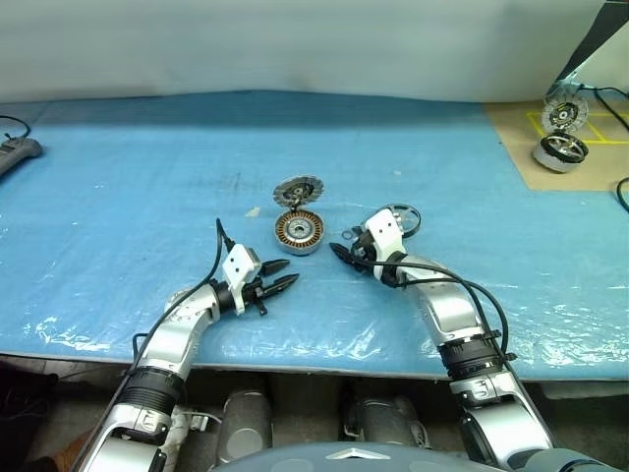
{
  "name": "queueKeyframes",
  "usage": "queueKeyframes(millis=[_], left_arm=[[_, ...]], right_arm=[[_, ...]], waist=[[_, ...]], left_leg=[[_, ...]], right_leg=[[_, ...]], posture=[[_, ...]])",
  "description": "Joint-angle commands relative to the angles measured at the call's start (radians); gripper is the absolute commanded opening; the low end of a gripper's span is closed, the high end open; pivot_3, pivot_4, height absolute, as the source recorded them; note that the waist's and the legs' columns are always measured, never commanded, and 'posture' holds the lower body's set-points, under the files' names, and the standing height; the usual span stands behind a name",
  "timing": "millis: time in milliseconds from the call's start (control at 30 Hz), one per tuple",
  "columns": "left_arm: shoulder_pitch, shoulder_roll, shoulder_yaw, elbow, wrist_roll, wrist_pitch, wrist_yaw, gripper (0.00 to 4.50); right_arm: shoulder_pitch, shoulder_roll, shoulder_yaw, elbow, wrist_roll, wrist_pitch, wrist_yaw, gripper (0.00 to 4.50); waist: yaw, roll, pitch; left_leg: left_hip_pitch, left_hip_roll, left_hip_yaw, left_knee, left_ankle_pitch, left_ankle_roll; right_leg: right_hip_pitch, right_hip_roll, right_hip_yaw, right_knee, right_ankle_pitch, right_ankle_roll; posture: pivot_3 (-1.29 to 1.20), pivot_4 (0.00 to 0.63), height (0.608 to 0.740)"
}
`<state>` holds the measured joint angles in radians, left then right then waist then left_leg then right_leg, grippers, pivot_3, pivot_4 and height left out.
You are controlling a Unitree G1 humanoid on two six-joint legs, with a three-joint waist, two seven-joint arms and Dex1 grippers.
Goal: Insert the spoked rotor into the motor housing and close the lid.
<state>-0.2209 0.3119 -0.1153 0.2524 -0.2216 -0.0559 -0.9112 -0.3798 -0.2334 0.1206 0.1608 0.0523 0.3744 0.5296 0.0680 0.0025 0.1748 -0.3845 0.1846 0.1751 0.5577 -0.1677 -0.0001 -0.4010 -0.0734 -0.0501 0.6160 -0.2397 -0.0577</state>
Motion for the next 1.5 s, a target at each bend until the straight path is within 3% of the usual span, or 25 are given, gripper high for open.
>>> queueKeyframes(millis=[33, 167, 200, 400, 600, 767, 1033, 1200, 1500], left_arm=[[-0.009, -0.001, 0.0, -0.043, -0.004, -0.004, 0.005, 1.79], [-0.009, 0.0, 0.002, -0.046, -0.01, -0.003, 0.001, 1.79], [-0.01, 0.0, 0.002, -0.046, -0.011, -0.003, -0.001, 1.79], [-0.003, 0.011, 0.006, -0.065, -0.034, 0.017, -0.029, 1.79], [0.034, 0.033, 0.009, -0.11, -0.069, 0.049, -0.065, 1.79], [0.03, 0.032, 0.018, -0.093, -0.053, 0.034, -0.037, 1.79], [-0.01, 0.062, 0.057, 0.009, -0.065, -0.01, -0.069, 1.79], [0.004, 0.056, 0.059, 0.022, -0.06, -0.036, -0.075, 1.79], [0.022, 0.049, 0.052, 0.011, -0.051, -0.048, -0.059, 1.79]], right_arm=[[0.028, -0.007, 0.006, 0.009, 0.004, -0.001, 0.005, 2.1], [0.031, -0.008, 0.004, 0.014, 0.004, -0.003, -0.001, 0.7], [0.03, -0.008, 0.004, 0.014, 0.005, -0.003, -0.002, 0.65], [0.034, -0.009, -0.009, -0.027, 0.025, 0.011, 0.006, 0.65], [0.027, -0.036, -0.029, -0.232, 0.138, 0.132, 0.087, 0.65], [-0.07, -0.033, -0.035, -0.256, 0.232, 0.218, 0.149, 0.65], [-0.204, 0.008, 0.122, -0.03, 0.115, 0.103, 0.176, 0.65], [-0.277, 0.049, 0.123, 0.118, 0.075, 0.009, 0.155, 0.65], [-0.284, 0.046, 0.14, 0.161, 0.048, -0.023, 0.188, 0.65]], waist=[[0.0, 0.0, 0.0], [0.0, 0.0, 0.0], [0.0, 0.0, 0.0], [0.0, 0.0, 0.0], [-0.001, 0.0, 0.0], [-0.001, 0.0, 0.0], [-0.001, 0.0, 0.0], [-0.001, 0.0, 0.0], [0.0, 0.0, 0.0]], left_leg=[[0.0, 0.0, 0.0, 0.0, 0.0, 0.0], [0.0, 0.0, 0.0, 0.0, 0.0, 0.0], [0.0, 0.0, 0.0, 0.0, -0.001, 0.001], [0.0, 0.0, 0.0, 0.0, -0.001, 0.001], [-0.001, 0.0, 0.0, 0.0, -0.001, 0.002], [0.0, 0.0, 0.0, 0.0, -0.001, 0.002], [-0.001, 0.0, 0.0, 0.0, 0.001, -0.002], [-0.002, 0.0, 0.0, 0.001, 0.001, -0.002], [-0.001, 0.0, 0.0, 0.001, 0.001, -0.002]], right_leg=[[0.0, 0.0, 0.0, 0.0, 0.0, 0.0], [0.0, 0.0, 0.0, 0.0, 0.0, 0.0], [0.0, 0.0, 0.0, 0.0, 0.0, 0.0], [0.0, 0.0, 0.0, 0.0, 0.0, 0.0], [-0.001, 0.0, 0.0, 0.0, 0.0, 0.0], [-0.001, 0.0, 0.0, 0.001, 0.0, 0.0], [-0.002, 0.0, 0.0, 0.001, 0.0, 0.0], [-0.002, 0.0, 0.0, 0.001, 0.0, 0.0], [-0.002, 0.0, 0.0, 0.002, 0.0, 0.0]], posture=[[0.0, 0.15, 0.74], [0.0, 0.15, 0.74], [0.0, 0.15, 0.74], [0.0, 0.15, 0.74], [0.0, 0.15, 0.74], [0.0, 0.15, 0.74], [0.0, 0.15, 0.74], [0.0, 0.15, 0.74], [0.0, 0.15, 0.74]])
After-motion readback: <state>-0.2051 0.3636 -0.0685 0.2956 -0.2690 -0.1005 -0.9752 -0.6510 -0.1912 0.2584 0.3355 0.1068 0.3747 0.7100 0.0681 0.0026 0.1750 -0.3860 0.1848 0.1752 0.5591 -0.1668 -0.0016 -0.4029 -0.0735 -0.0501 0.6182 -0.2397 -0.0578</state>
